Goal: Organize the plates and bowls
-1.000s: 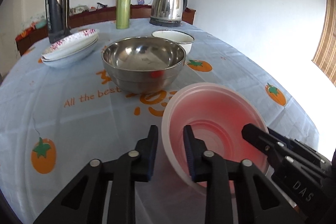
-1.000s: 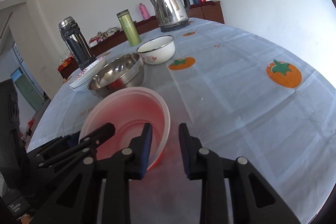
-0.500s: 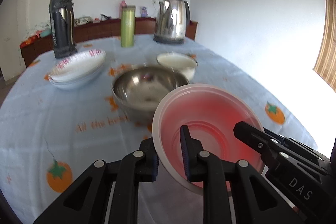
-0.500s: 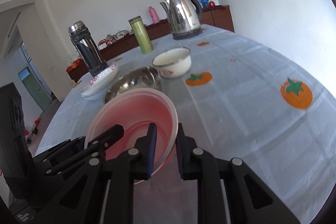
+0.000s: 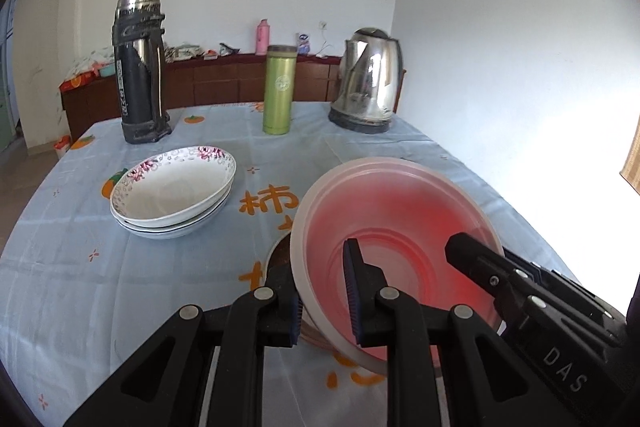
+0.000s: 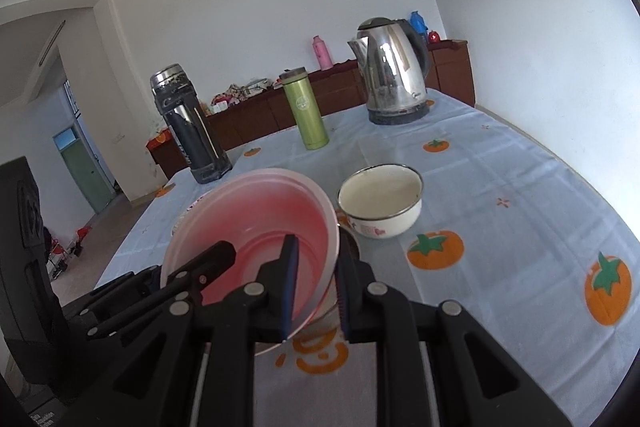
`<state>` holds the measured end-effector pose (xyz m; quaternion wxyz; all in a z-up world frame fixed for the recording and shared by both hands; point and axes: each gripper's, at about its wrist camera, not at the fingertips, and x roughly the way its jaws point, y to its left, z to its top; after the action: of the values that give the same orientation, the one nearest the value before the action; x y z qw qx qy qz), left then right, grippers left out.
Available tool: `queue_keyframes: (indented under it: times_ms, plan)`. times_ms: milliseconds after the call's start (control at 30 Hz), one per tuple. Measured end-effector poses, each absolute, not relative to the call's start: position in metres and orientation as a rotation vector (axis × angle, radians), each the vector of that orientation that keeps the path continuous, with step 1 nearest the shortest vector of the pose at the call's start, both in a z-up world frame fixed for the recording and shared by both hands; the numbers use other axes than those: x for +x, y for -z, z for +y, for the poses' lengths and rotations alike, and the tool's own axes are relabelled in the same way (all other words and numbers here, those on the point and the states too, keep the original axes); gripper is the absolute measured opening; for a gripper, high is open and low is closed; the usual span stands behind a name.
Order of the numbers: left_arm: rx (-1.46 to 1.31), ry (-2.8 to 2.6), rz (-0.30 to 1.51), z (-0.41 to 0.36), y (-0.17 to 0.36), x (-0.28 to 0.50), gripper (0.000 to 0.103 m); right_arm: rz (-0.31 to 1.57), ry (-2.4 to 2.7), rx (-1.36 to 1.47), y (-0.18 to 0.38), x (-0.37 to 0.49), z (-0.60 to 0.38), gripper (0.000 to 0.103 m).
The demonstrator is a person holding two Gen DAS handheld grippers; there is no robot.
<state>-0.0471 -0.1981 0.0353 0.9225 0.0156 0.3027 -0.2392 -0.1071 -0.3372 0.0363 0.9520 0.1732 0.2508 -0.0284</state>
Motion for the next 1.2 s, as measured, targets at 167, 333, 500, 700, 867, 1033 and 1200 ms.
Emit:
queue_keyframes:
  times_ms: [167, 333, 500, 700, 867, 1033, 1200]
  plan:
    - [0.025, 0.446, 0.672, -0.202, -0.02, -0.025, 0.02, 0.557, 0.049, 0.364, -0.018, -0.087, -0.341, 0.017]
    - [0.036, 0.43, 0.7, -0.205, -0.006, -0.016, 0.02, 0.587, 0.049, 0.367, -0.006, -0.08, -0.344, 0.018]
    - [0.03, 0.425, 0.731, -0.206, 0.003, -0.008, 0.02, 0.593, 0.041, 0.37, -0.003, -0.078, -0.346, 0.02]
    - [0.035, 0.409, 0.735, -0.204, 0.005, -0.006, 0.02, 0.616, 0.033, 0.363, 0.006, -0.073, -0.342, 0.02]
    - [0.046, 0.403, 0.725, -0.206, 0.006, -0.009, 0.021, 0.599, 0.035, 0.342, 0.005, -0.073, -0.341, 0.026]
    - [0.045, 0.394, 0.7, -0.203, 0.002, -0.011, 0.021, 0.56, 0.066, 0.328, 0.001, -0.08, -0.344, 0.048]
    - [0.05, 0.382, 0.663, -0.201, -0.003, -0.016, 0.026, 0.507, 0.119, 0.339, -0.003, -0.086, -0.354, 0.057]
